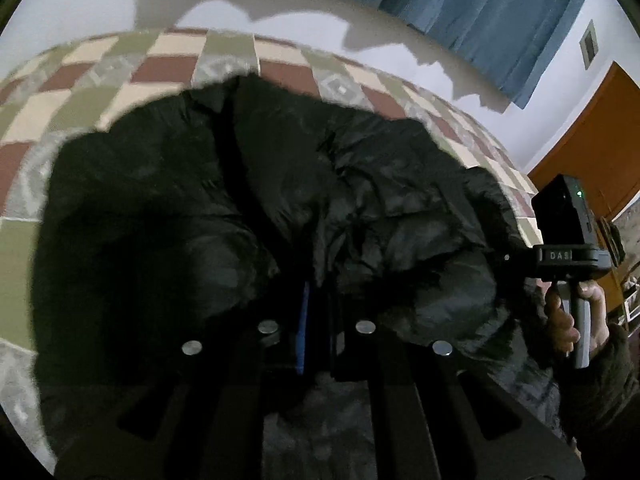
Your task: Fold small clothes
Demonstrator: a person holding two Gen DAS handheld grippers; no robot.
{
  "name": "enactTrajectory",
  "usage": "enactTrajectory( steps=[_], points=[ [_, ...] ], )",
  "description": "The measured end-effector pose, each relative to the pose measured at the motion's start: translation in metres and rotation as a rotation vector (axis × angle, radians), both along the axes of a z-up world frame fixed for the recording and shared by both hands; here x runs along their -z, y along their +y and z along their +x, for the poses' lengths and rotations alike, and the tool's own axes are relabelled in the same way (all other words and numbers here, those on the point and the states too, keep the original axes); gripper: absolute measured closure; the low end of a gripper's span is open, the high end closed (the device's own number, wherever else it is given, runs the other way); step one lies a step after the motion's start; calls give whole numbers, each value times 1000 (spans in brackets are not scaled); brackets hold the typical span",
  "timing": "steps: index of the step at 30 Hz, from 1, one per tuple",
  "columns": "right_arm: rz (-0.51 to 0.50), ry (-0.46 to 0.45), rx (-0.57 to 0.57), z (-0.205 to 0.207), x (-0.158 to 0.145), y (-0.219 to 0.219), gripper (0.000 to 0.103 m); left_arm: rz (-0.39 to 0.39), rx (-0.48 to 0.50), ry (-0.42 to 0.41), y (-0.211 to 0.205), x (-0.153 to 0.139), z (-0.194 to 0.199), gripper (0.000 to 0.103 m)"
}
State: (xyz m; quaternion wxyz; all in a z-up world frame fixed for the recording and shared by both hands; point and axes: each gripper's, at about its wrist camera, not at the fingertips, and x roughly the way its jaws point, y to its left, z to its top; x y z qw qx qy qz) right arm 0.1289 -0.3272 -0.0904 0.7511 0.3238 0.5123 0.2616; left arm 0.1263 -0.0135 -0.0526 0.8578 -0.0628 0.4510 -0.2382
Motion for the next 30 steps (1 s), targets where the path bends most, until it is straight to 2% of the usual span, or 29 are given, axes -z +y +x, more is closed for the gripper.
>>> enactTrajectory(
  steps=[3,5,7,8,10,12,14,16,18,24,27,30],
  points=[
    [35,-86,54,-14,-30,-15,71,-24,7,-80,7,-35,-14,93],
    [82,-137,64,-19,-47,-14,65,-59,-1,-132,9,-55,-17,77],
    [136,-169,42,-17,-56,-3,61,-80,-2,-159,2,-64,-12,67],
    [174,-177,19,-15,-56,6,61,-86,0,-160,-4,-65,-9,67],
    [229,-169,-28,-13,-51,23,60,-109,32,-131,-21,-55,2,67],
    [245,-143,-81,-10,-38,43,60,-91,42,-89,-36,-34,8,67],
    [223,-103,-112,-9,-22,54,60,-68,52,-24,-41,-8,10,69],
    [156,-39,-109,-11,4,56,61,-17,55,23,-49,15,12,72],
    [131,21,-98,-9,24,56,61,19,65,37,-52,29,10,74],
    [131,58,-85,-3,44,54,66,16,60,90,-50,47,17,77],
    [121,65,-74,-4,53,48,77,5,56,85,-47,56,19,78],
    [146,81,-69,5,45,49,79,3,54,74,-47,50,19,78]
  ],
)
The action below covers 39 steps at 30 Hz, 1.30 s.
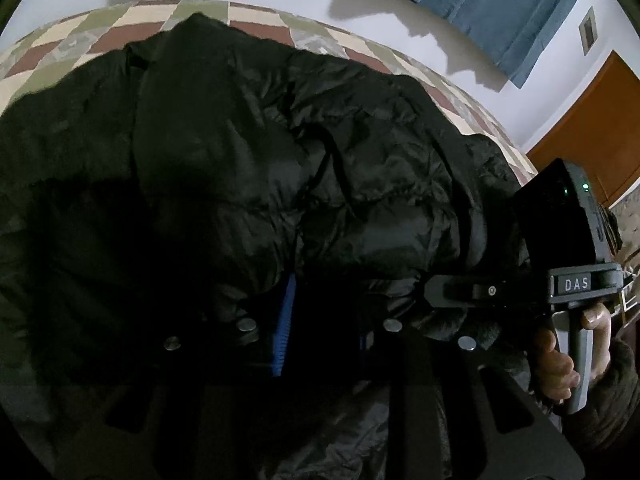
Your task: Fold small clothes
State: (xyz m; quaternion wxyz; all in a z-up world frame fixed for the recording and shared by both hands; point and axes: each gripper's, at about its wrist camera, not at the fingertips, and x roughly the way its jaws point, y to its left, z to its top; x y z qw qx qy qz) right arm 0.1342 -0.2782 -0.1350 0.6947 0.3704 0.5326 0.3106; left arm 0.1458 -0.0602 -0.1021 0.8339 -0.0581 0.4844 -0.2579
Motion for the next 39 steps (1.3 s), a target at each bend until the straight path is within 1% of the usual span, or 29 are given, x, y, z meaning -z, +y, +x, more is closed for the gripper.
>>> enactTrajectory(
  steps=[1,4,6,7,9,10,12,17,19,21,22,24,26,30,33,35,39],
  points=[
    [0,-2,-2,0,-4,0,79,1,0,-6,1,-3,-3,78],
    [-16,-40,2,-11,-25,-4,70,16,2,-38,5,-21,-14,78],
    [-28,-88,5,-27,-40,-9,53,23,-3,-69,14,-36,-29,77],
    [-38,-106,8,-32,-46,-6,51,27,-11,-81,21,-44,-38,73],
    [-48,-140,3,-56,-59,-22,51,24,-19,-99,35,-55,-56,67],
    [-60,-152,8,-70,-65,-32,49,30,-21,-110,44,-60,-66,60],
    [-100,-172,30,-98,-75,-53,45,50,-38,-135,66,-69,-93,58],
    [-205,-170,112,-166,-78,-110,44,83,-88,-121,118,-72,-140,57],
    [-243,-160,151,-186,-77,-127,44,97,-111,-105,139,-69,-162,57],
    [-251,-141,181,-209,-74,-145,44,102,-136,-94,158,-66,-185,53],
    [-253,-130,195,-219,-73,-152,43,101,-147,-86,166,-64,-195,50],
    [-260,-112,216,-238,-68,-165,43,88,-163,-72,181,-59,-217,47],
    [-238,-94,234,-260,-62,-178,39,77,-167,-53,192,-54,-233,43],
    [-219,-59,233,-278,-47,-174,39,76,-168,-21,204,-45,-259,42],
    [-235,-34,199,-292,-40,-166,39,74,-172,-2,209,-40,-277,40],
    [-235,-39,189,-302,-39,-167,39,81,-187,8,213,-37,-286,35],
    [-215,-40,171,-314,-41,-162,39,41,-176,31,218,-32,-301,35]
  ],
)
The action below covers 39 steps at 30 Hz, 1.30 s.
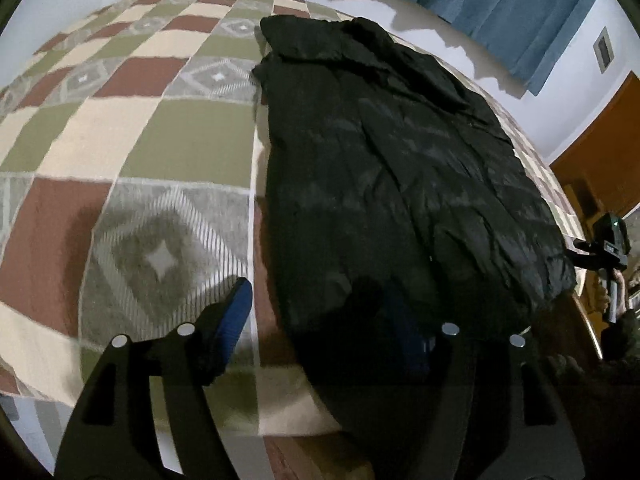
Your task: Fold small clothes
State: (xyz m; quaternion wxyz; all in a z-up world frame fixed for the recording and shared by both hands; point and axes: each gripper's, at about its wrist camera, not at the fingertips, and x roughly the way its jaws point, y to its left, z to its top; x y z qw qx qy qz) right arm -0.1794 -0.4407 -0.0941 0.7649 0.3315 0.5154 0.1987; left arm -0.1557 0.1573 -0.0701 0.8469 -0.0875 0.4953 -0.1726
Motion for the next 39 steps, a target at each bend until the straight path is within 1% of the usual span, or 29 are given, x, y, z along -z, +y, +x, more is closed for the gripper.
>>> enactTrajectory(
  steps=[2,3,5,7,8,11,13,15,16,18,20,22,23,24,25,26,27,29,31,33,34,37,39],
  points=[
    [33,6,-9,-4,2,-1,39,-19,17,-2,-2,1,-6,35],
    [59,13,-15,-4,5,0,39,-29,36,-1,-4,2,-8,35],
    [80,20,-25,-9,8,-1,38,-46,72,6,-10,3,-11,35],
    [97,23,-32,-10,8,0,38,-37,100,3,-17,3,-14,35],
    [111,27,-36,-10,9,0,39,-45,114,7,-20,3,-14,35],
    [121,29,-50,-10,9,2,38,-103,140,27,-22,5,-15,35],
    [148,37,-67,-11,10,5,38,-131,149,35,-25,6,-15,35],
    [184,44,-85,-12,13,6,38,-160,161,51,-27,7,-15,41],
    [197,48,-97,-11,14,8,39,-173,168,64,-29,8,-15,46],
    [199,47,-110,-10,15,12,39,-174,182,70,-33,8,-16,51],
    [184,57,-125,-9,16,16,50,-165,199,77,-39,9,-17,54],
    [158,71,-151,-9,18,21,64,-163,223,89,-45,9,-19,58],
    [155,75,-162,-9,19,22,67,-156,232,89,-48,9,-20,62],
    [146,84,-179,-8,20,26,75,-154,239,92,-51,9,-20,66],
    [142,87,-185,-8,21,28,83,-159,246,100,-53,9,-20,77],
    [143,87,-187,-7,20,30,86,-174,250,105,-56,8,-20,87],
    [146,82,-180,-7,18,30,91,-186,247,100,-56,6,-19,90],
    [166,50,-164,-4,6,28,93,-224,234,80,-52,-3,-17,95],
    [191,5,-149,0,-9,27,94,-293,217,54,-46,-16,-13,96],
    [214,-38,-137,8,-24,24,95,-378,189,18,-39,-34,-3,97],
    [229,-57,-132,14,-31,23,95,-402,179,7,-36,-39,1,97],
    [264,-103,-116,42,-49,18,95,-501,118,-24,-28,-55,30,97],
    [287,-117,-102,69,-53,15,95,-524,72,-32,-26,-57,52,97]
  ],
)
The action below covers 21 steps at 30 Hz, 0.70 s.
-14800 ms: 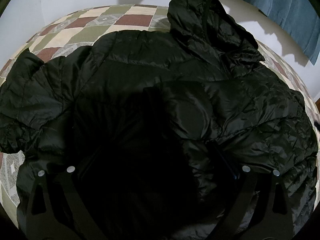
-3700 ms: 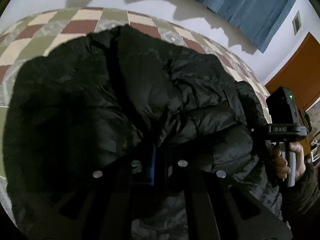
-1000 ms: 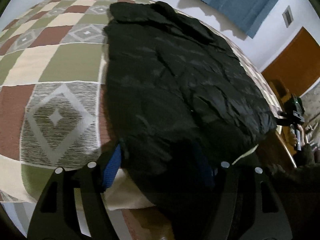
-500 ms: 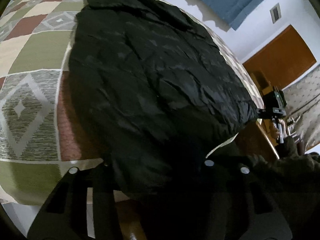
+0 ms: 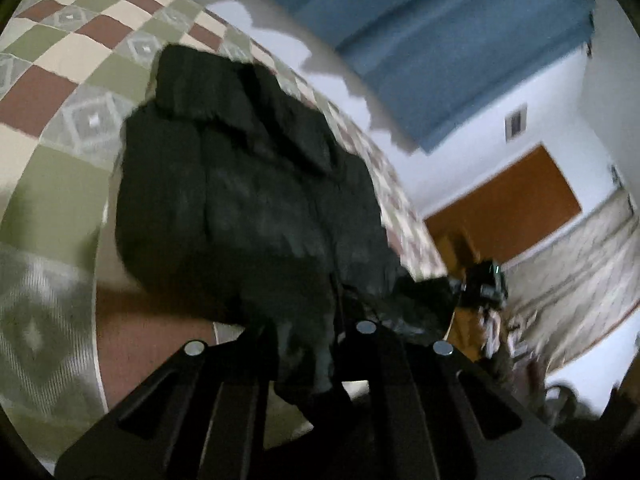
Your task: Fold small clothes
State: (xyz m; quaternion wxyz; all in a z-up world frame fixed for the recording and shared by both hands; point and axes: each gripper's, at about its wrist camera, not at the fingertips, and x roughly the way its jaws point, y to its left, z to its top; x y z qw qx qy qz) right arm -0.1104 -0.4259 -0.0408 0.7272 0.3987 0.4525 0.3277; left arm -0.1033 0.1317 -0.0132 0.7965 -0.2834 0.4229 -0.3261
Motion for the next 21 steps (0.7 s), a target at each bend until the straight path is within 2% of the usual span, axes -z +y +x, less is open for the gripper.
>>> enactTrajectory(
  steps=[2,5,10,13,16,19,20,21],
  points=[
    [29,10,12,31,4,-3,95,7,-38,4,1,3,22,97],
    [54,42,29,68,17,-6,95,-9,-93,51,6,22,72,97],
    [82,139,75,131,58,0,95,22,-115,113,3,56,135,97],
    [81,183,91,152,76,-1,95,51,-111,149,-1,71,159,97],
    [91,192,91,161,82,-3,94,75,-92,160,-4,74,167,94],
    [133,170,83,153,78,-13,90,35,-72,146,2,63,159,75],
    [155,153,80,149,75,-17,85,17,-66,131,5,58,156,64],
    [168,141,81,149,74,-23,76,2,-60,115,9,55,154,57]
  ],
)
